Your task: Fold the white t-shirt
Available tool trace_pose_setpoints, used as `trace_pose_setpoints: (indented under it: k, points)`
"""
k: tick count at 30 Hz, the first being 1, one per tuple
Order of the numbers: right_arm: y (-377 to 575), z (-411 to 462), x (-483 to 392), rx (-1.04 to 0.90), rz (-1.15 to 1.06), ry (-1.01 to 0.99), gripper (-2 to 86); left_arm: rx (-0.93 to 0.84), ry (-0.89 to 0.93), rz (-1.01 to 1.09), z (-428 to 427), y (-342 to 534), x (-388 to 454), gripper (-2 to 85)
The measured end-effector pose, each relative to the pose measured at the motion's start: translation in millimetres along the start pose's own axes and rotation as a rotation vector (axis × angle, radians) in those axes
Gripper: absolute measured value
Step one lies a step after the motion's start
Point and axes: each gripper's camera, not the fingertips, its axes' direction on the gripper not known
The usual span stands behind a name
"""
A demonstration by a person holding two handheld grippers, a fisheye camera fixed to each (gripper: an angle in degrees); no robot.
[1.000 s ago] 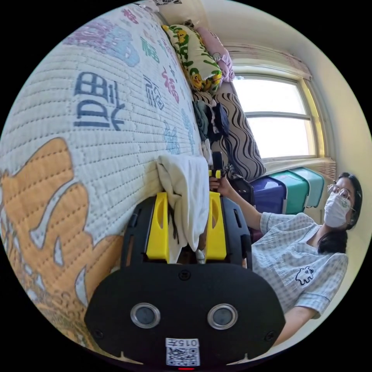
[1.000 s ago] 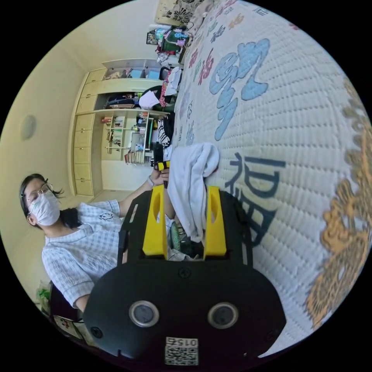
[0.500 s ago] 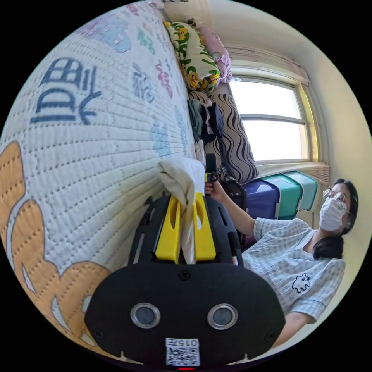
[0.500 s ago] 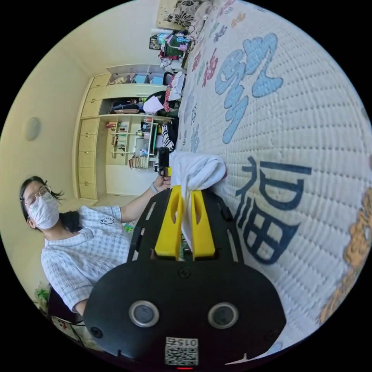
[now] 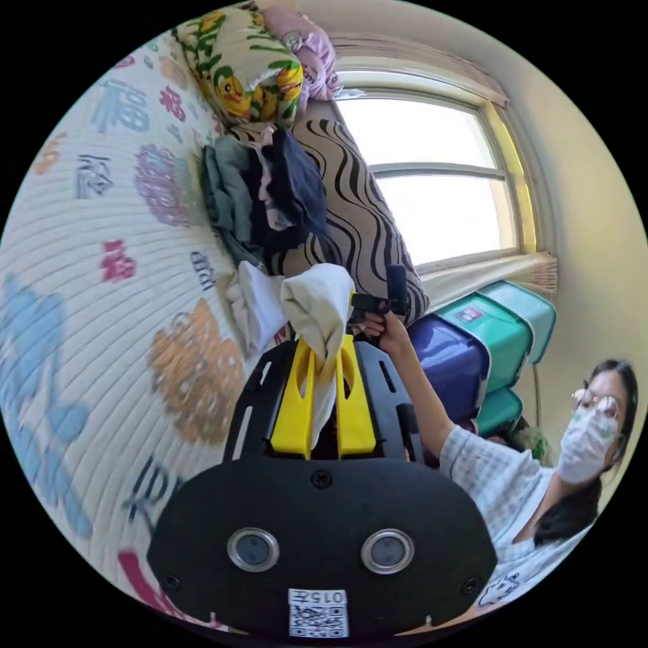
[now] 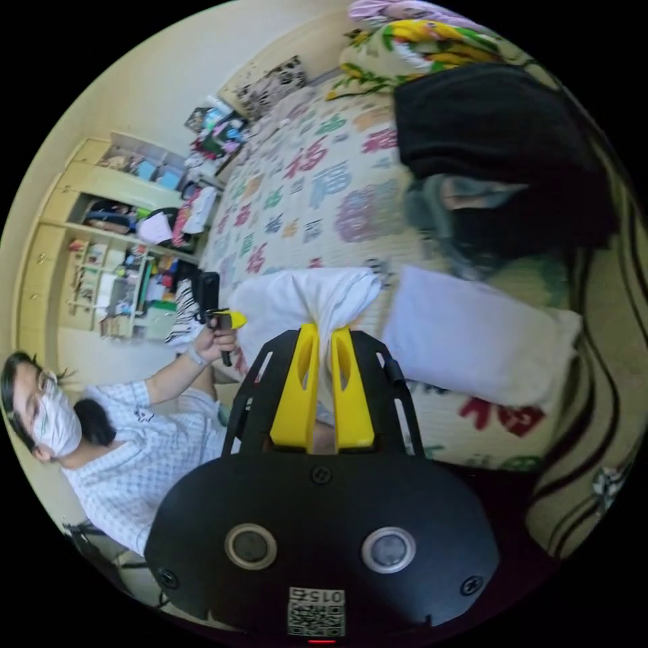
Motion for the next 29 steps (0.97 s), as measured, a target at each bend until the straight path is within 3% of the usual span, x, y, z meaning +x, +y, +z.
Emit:
trace_pose_setpoints:
  k: [4, 6, 10, 15, 19, 24, 29]
  points:
    - [21.0, -43.7, 25.2, 0.005, 0.187, 0.238, 3.3, -0.037, -0.035, -0.078, 85.2, -55.9, -22.3, 5.0]
    - [30.7, -44.6, 37.0, 0.006, 0.267, 0.309, 4.2, -0.099, -0.137, -0.133, 119.7, -70.4, -43.1, 5.4]
    - [72.8, -32.6, 41.8, 0.045, 0.489, 0.571, 3.8, -0.097, -0.259, -0.106, 105.9, -58.2, -32.8, 5.2]
    - [125.9, -39.5, -48.6, 0.226, 0.391, 0.747, 3.9, -0.029, -0.450, 0.058, -8.3, 5.7, 45.7, 1.3]
    - [185.4, -26.9, -203.9, 0.479, 0.117, 0.853, 1.3, 0.116, -0.575, 0.189, -118.5, 92.7, 131.9, -0.3]
    - [275.8, 35.0, -394.4, 0.779, -0.173, 0.791, -0.3, 0.441, -1.130, 0.374, -292.3, 285.8, 294.6, -0.6]
    - [346.6, 147.1, -570.9, 1.089, -0.335, 0.885, -0.9, 0.651, -1.552, 0.352, -438.7, 459.0, 403.4, 0.5]
